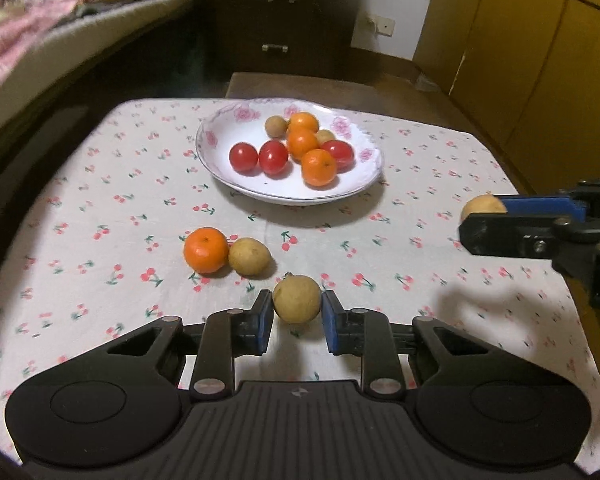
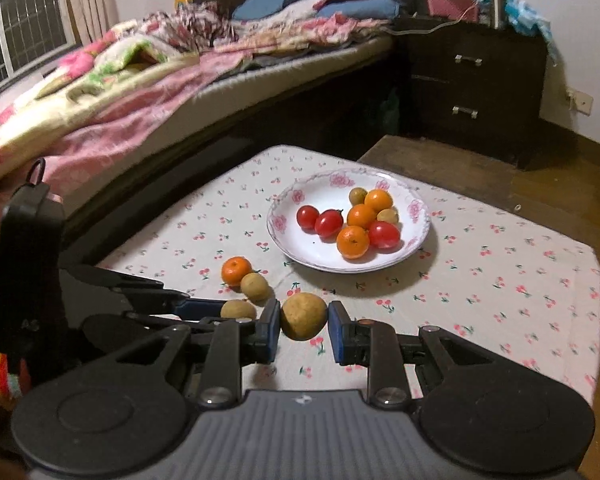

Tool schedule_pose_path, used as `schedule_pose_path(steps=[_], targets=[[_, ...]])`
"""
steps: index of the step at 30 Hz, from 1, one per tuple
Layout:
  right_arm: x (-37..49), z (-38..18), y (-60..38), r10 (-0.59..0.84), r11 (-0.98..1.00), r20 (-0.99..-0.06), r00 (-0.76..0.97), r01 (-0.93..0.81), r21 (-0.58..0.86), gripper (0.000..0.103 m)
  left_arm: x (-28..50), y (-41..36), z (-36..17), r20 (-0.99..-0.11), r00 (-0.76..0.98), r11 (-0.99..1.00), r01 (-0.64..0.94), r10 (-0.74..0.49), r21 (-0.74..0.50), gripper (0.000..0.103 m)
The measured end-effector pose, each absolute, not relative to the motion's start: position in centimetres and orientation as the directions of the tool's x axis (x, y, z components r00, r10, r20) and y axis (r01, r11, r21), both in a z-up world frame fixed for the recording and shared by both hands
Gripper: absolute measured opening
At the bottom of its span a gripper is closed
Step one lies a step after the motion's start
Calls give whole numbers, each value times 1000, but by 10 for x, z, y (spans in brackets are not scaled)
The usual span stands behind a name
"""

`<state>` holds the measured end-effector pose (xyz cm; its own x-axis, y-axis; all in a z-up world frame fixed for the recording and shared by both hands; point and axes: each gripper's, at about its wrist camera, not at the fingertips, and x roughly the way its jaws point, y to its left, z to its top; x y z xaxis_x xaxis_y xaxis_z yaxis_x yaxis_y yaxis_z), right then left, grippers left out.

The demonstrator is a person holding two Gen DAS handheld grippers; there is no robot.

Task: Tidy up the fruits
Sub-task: 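Carry both brown fruits over the white bowl and open both tools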

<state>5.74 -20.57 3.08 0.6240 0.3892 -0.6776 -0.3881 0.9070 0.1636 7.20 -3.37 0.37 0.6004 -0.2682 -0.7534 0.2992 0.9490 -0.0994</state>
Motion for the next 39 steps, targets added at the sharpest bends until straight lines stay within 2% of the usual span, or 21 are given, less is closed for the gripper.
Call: schedule_pose_path(steps=[5,9,21,39], targets=[[37,47,-203,381,907,-656,652,-399,131,55,55,-42,34,-727,635,950,304,-261,-75,33],[55,47,-194,370,910,-646,668,-400,108,55,72,-58,43,-716,652,940,339,-250,-20,33],[146,28,-196,311,942,-647,696,-316,113,55,164,-64,27,-711,672,945,324,-208,30,34],[178,-3,-197,291,950,-692,660,-288,125,55,184,-66,8,-737,656,953,299,-163,55,34]])
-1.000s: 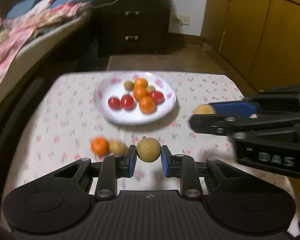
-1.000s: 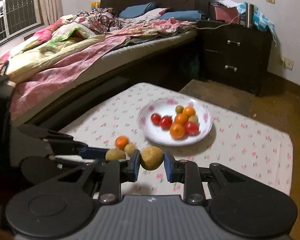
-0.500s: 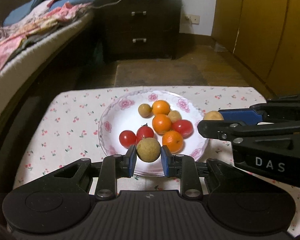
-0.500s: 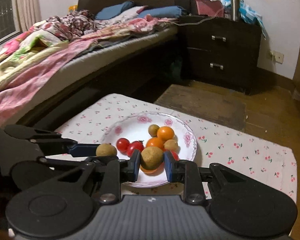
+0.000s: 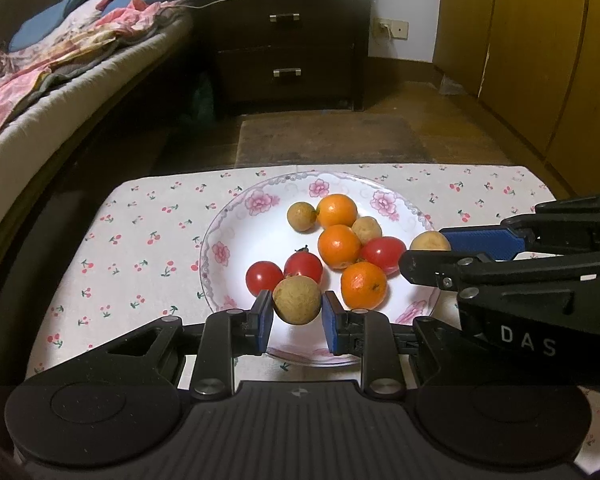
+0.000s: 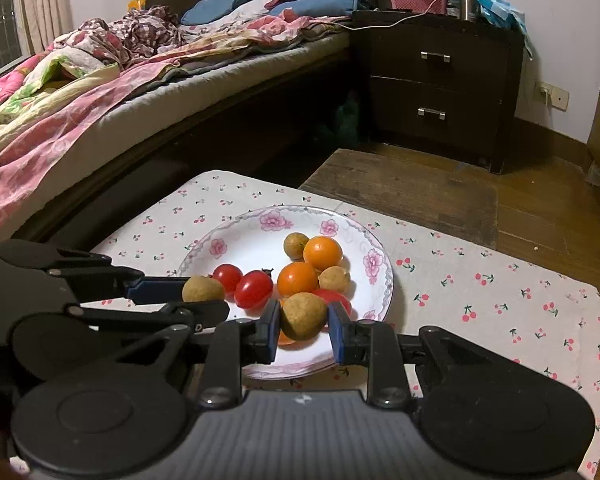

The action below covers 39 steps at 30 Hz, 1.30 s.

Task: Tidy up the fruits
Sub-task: 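Carry both brown fruits over the white bowl and open both tools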

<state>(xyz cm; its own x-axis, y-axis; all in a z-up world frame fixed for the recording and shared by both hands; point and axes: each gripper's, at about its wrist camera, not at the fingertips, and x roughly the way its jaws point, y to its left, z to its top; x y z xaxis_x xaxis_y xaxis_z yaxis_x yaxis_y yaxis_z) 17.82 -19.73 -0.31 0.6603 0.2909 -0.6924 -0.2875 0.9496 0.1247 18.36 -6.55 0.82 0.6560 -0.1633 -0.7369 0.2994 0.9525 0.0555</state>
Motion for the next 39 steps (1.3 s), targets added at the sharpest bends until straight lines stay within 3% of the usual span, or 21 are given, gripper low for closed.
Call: schedule_pose_path(steps=[39], targets=[[181,-9,-195,284,951,-691,664,-285,117,55,188,-65,2,-740,654,955,292,-157,57,38]])
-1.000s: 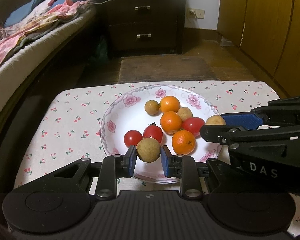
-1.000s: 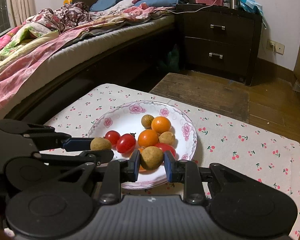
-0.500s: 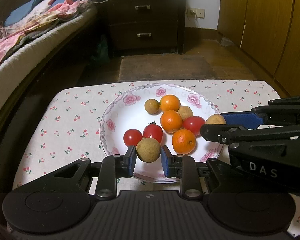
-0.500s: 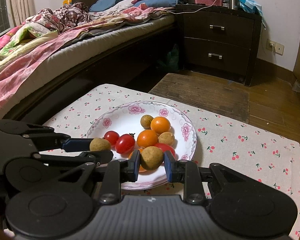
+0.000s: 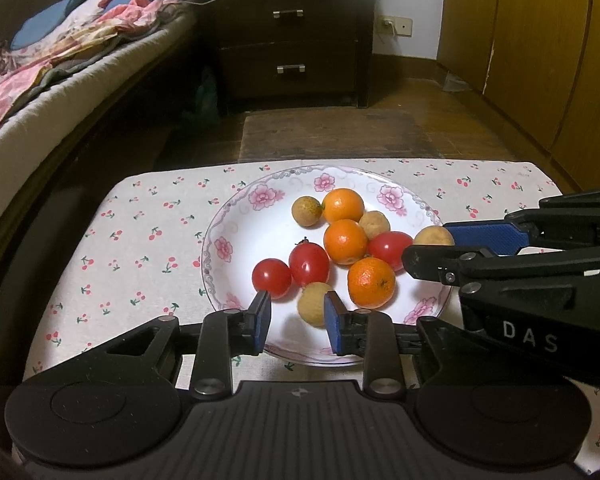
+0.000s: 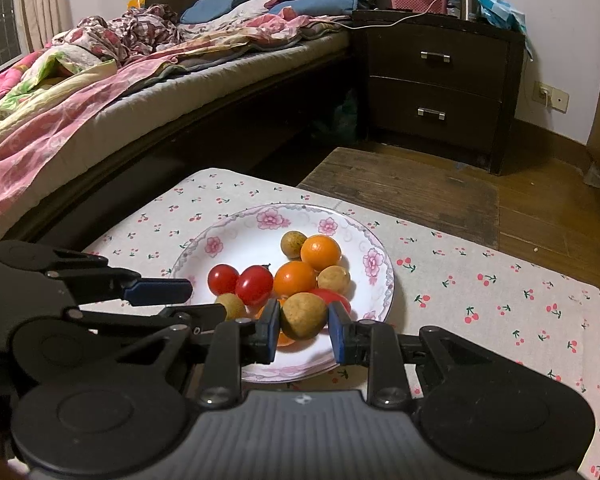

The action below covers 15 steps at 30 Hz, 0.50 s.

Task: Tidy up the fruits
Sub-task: 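Carry both brown fruits over the white bowl and open both tools, then move both tools back toward the last tangerine and brown fruit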

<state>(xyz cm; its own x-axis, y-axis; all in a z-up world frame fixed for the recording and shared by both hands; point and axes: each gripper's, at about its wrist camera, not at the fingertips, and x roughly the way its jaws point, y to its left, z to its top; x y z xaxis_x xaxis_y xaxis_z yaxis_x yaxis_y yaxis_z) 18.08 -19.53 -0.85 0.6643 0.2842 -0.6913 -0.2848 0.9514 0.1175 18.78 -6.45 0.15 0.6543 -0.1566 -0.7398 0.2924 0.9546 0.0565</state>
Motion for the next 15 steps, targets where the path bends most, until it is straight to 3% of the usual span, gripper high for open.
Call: schedule_pose_path(steps=[15], targets=[[181,-3,-201,289,954,-674,679,-262,146,55,186,-52,16,-722,664,961,276,-196,-8,43]])
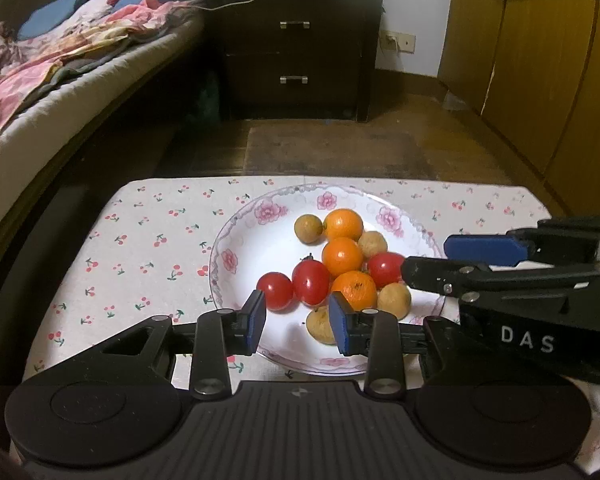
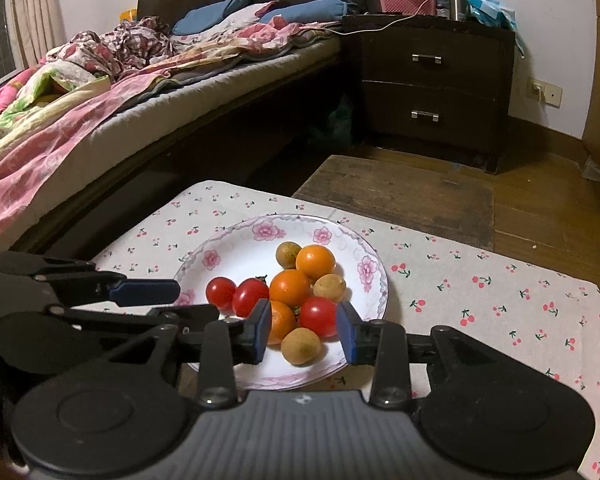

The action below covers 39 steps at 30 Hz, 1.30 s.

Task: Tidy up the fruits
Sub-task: 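Move both tools back toward the last tangerine and brown fruit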

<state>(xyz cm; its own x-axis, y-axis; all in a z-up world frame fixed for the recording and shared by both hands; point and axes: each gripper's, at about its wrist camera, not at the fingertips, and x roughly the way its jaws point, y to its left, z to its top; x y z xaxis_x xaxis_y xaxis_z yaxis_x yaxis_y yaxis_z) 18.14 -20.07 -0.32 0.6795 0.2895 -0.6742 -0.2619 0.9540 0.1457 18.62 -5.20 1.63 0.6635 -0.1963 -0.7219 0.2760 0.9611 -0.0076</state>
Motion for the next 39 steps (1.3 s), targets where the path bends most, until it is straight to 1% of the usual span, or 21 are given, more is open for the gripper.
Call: schedule_pose_path(steps=[5,8,12,20,26,31,39], targets=[[177,1,-197,309,947,-662,683,-282,152,55,182,-40,23,-713,672,965,262,-199,-23,47],[173,5,-190,326,941,-657,680,-302,155,55,178,-30,27,-710,674,968,247,-202,-40,47],[166,10,-181,351,930,-651,673,-334,157,55,171,-24,31,-706,682,970,240,-194,-34,47],[152,15,-166,385,912,-646,659,-379,157,55,163,-10,29,-721,666,972,229,-191,-46,47],[143,11,-158,408,897,-658,634,-413,158,55,156,1,23,-742,645,974,220,-184,-50,47],[133,6,-148,438,873,-667,603,-461,157,55,154,15,26,-742,646,979,192,-176,-65,47],[116,-4,-126,495,822,-672,551,-546,158,55,151,20,26,-748,635,976,207,-191,-73,49]])
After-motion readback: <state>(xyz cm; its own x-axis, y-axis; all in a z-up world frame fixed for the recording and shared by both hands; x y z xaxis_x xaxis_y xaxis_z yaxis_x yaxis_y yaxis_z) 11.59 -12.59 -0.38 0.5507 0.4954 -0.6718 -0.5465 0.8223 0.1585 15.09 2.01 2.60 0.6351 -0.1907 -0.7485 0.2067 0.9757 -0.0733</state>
